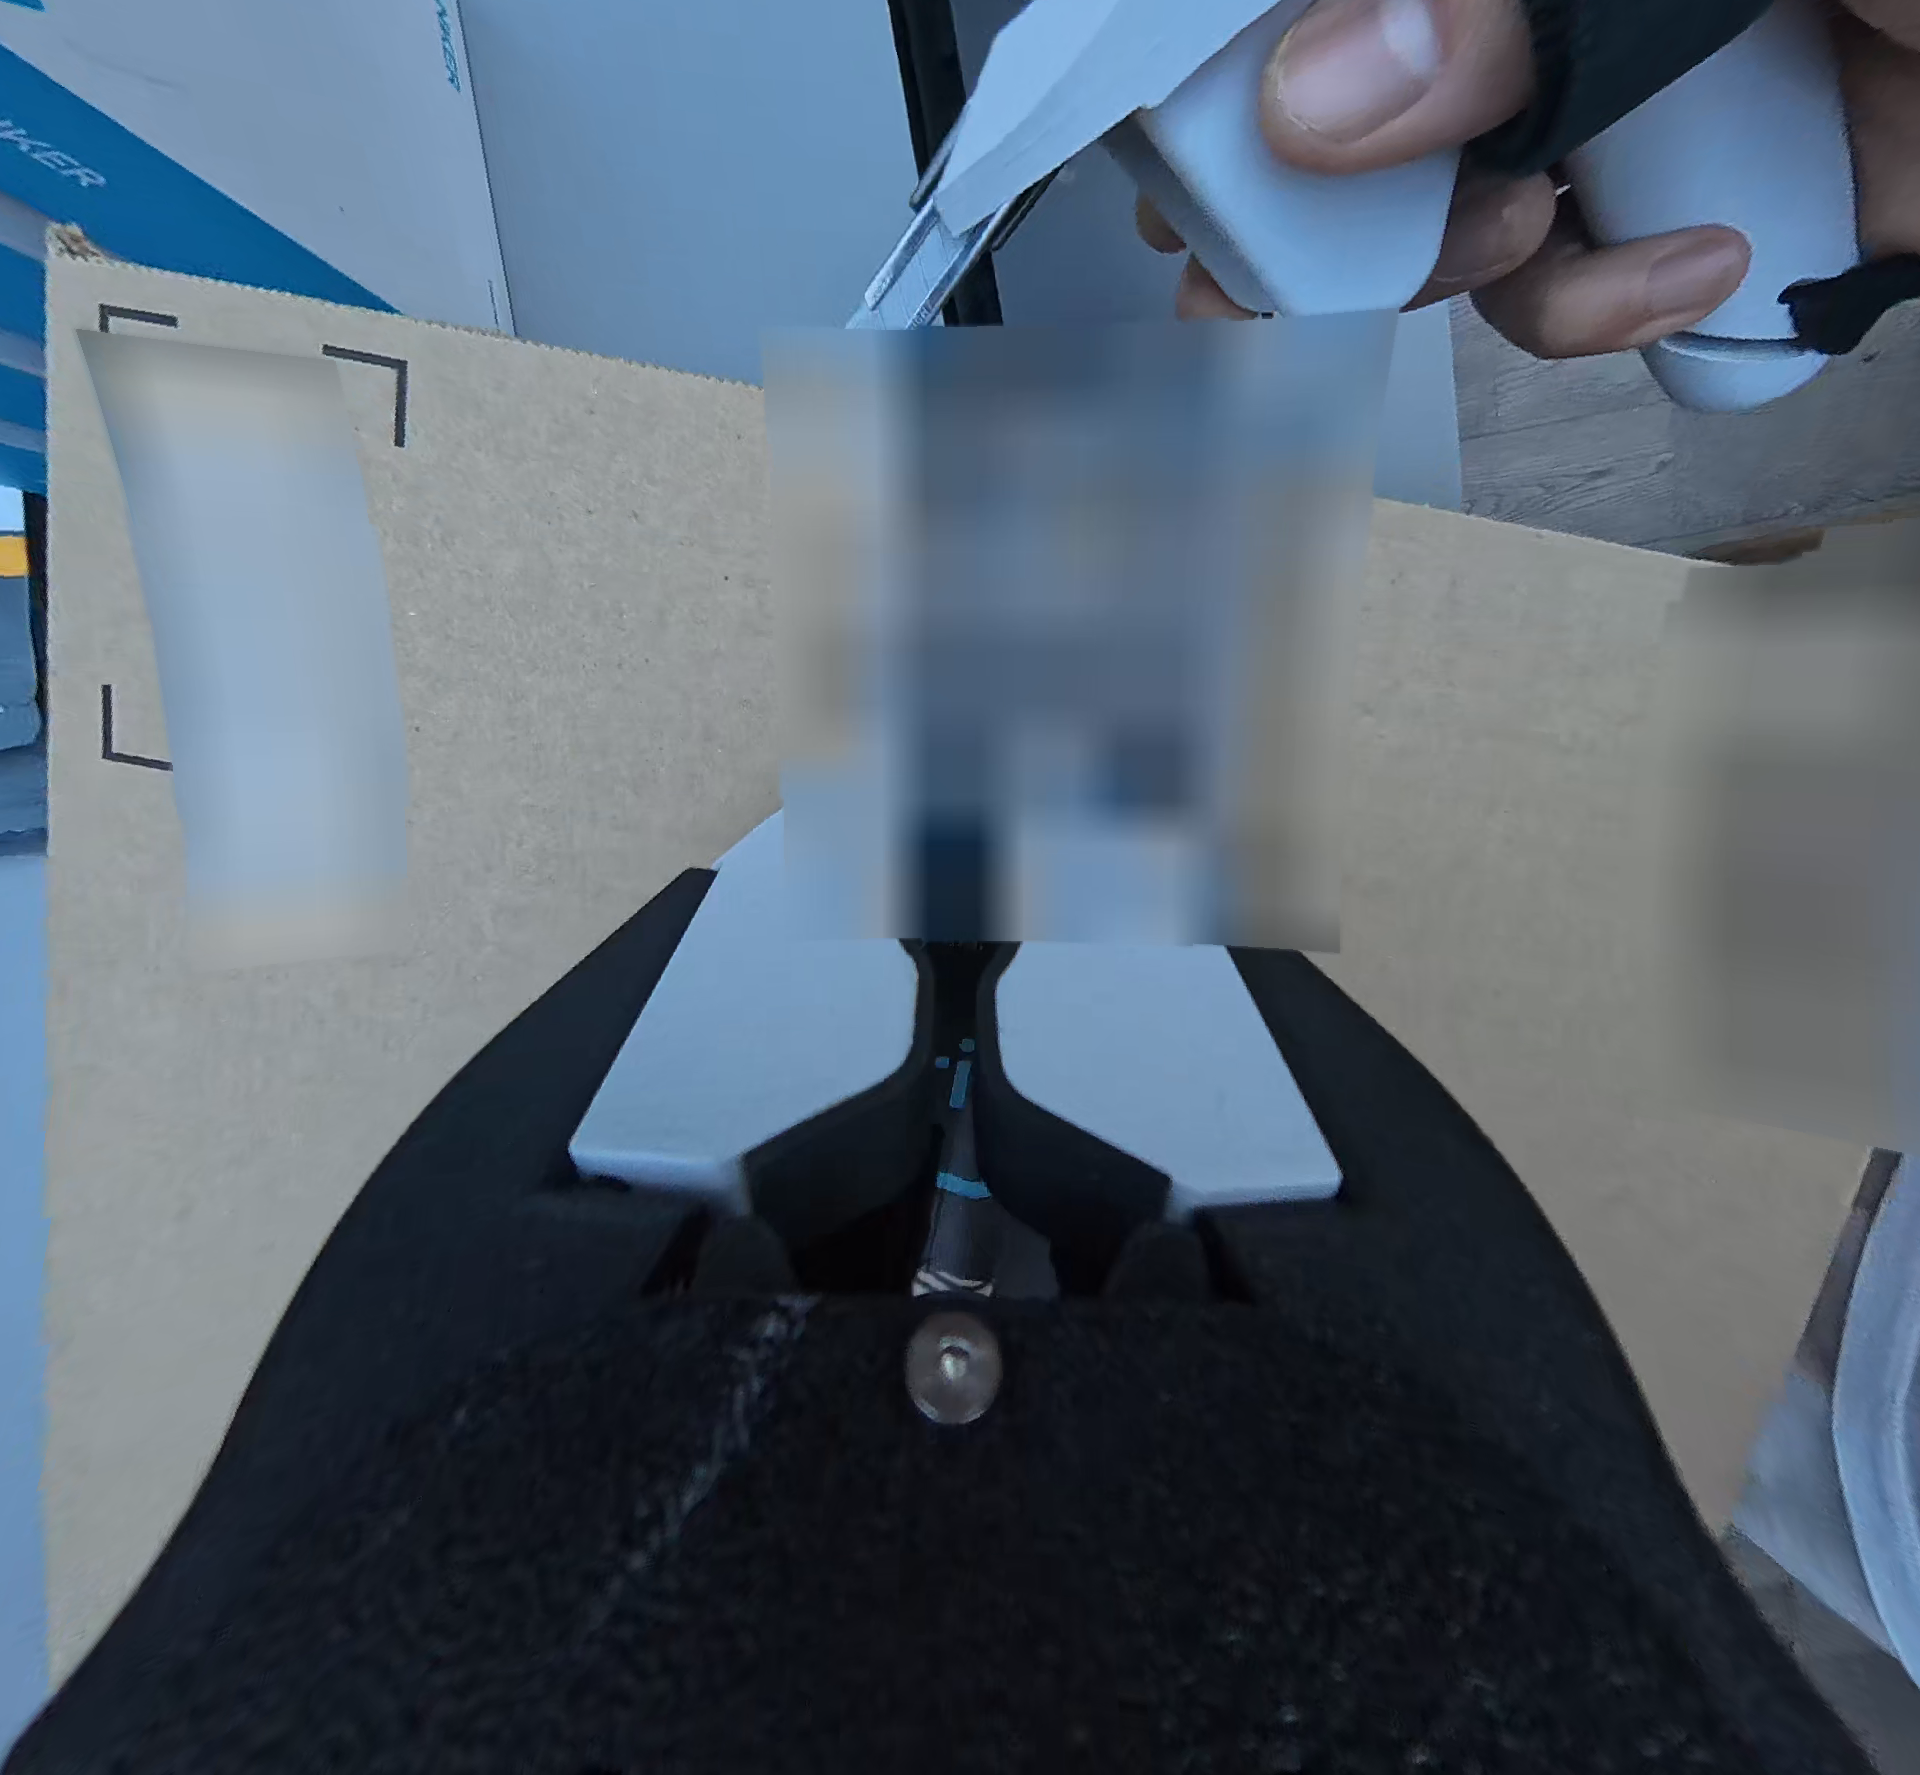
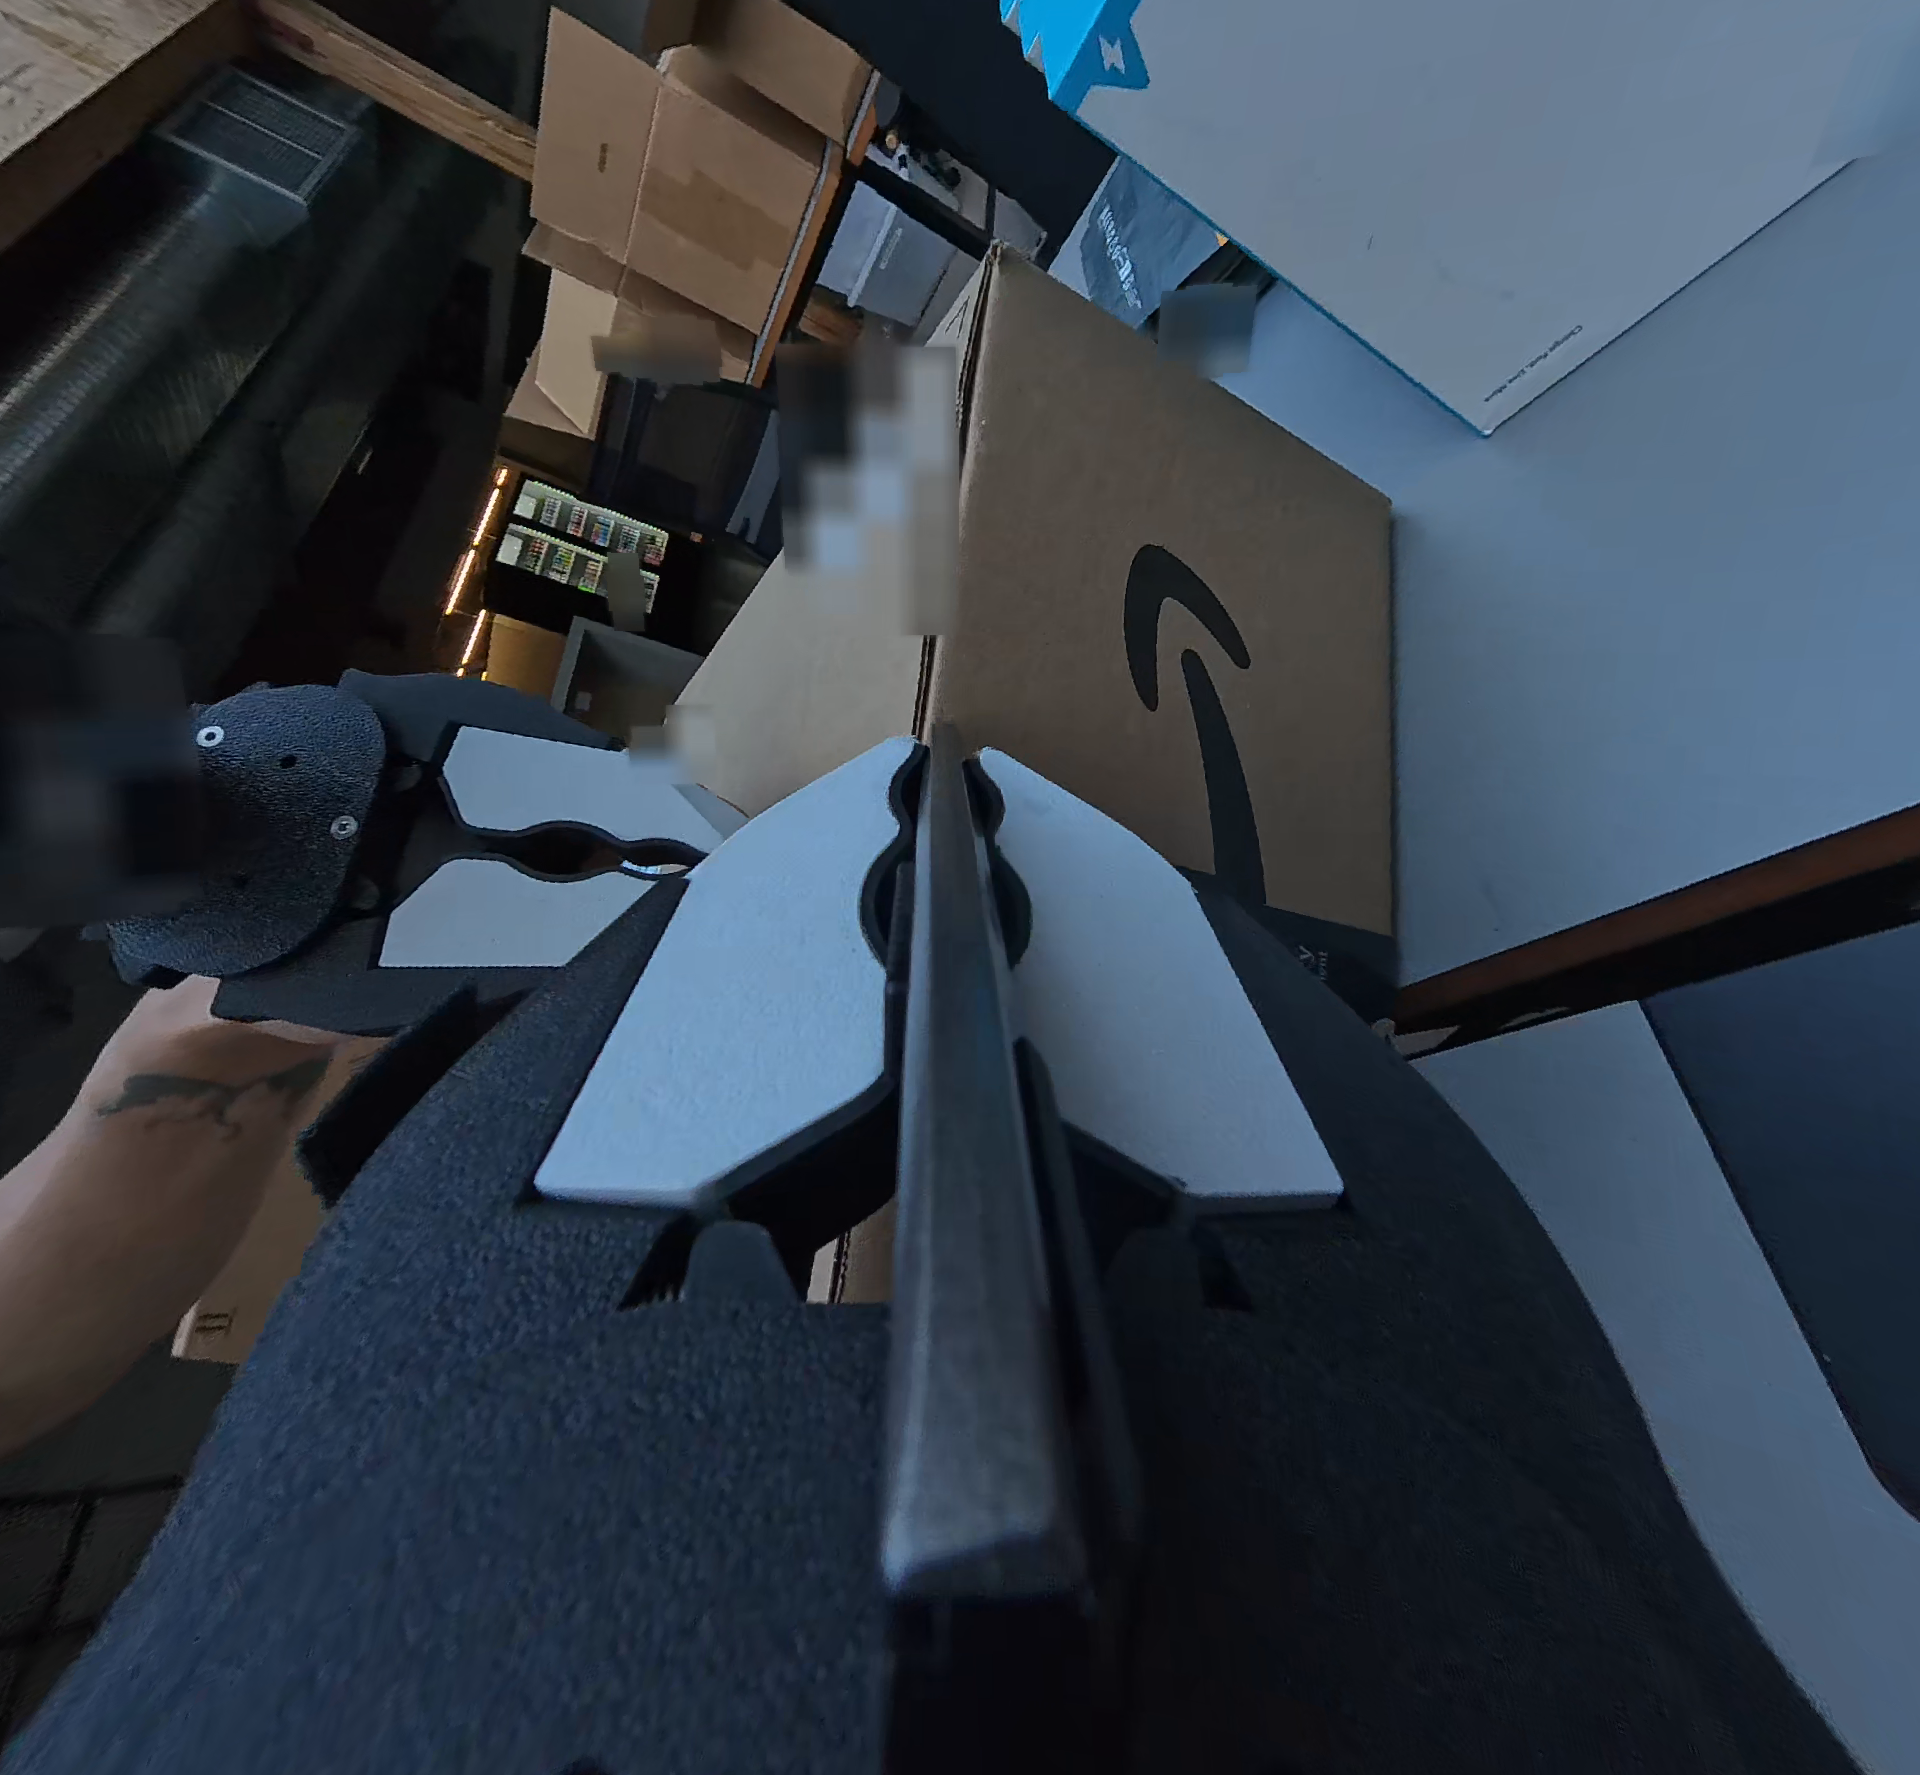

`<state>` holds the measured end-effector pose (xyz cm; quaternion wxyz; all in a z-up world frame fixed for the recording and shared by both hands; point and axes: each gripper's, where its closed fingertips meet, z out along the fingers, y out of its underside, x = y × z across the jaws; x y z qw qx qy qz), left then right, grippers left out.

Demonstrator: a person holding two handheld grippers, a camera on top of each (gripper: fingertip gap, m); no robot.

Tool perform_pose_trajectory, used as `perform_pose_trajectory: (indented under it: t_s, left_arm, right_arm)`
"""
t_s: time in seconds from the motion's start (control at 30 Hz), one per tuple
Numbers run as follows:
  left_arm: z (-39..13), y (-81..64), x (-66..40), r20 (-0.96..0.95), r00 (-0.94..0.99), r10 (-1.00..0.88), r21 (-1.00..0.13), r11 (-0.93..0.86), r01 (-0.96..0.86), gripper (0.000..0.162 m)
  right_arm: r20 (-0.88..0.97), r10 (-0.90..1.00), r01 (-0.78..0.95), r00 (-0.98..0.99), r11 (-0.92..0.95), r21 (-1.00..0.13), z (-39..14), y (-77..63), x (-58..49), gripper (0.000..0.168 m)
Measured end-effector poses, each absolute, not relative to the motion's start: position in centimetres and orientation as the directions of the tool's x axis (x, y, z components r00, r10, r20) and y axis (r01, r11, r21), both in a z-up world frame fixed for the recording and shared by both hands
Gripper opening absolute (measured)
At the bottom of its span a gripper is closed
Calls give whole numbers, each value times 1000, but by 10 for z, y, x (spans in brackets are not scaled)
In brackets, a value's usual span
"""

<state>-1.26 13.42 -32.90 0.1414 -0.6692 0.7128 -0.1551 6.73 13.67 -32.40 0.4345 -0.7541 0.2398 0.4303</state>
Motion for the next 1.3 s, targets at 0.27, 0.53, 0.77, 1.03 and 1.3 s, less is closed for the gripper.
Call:
perform_pose_trajectory:
  t_s: [0.27,0.53,0.77,1.03,1.3]
  left_arm:
    - [-332,144,-6,-66,-9,-998,-354,32,-935,0]
    - [-332,145,-5,-14,8,-1000,-325,-3,-946,0]
    - [-332,146,-5,-32,-30,-999,-288,38,-957,0]
    - [-334,157,-4,-38,43,-998,-287,-30,-958,0]
    - [-336,159,-4,-117,39,-992,-274,-5,-962,0]
  right_arm:
    - [-906,72,-745,418,-543,-387,-326,126,65,6]
    - [-923,66,-803,378,-472,-363,-326,127,73,6]
    - [-891,92,-750,444,-505,-426,-324,138,65,5]
    - [-892,133,-728,431,-533,-431,-327,131,62,6]
    - [-895,127,-749,427,-505,-429,-328,127,61,6]
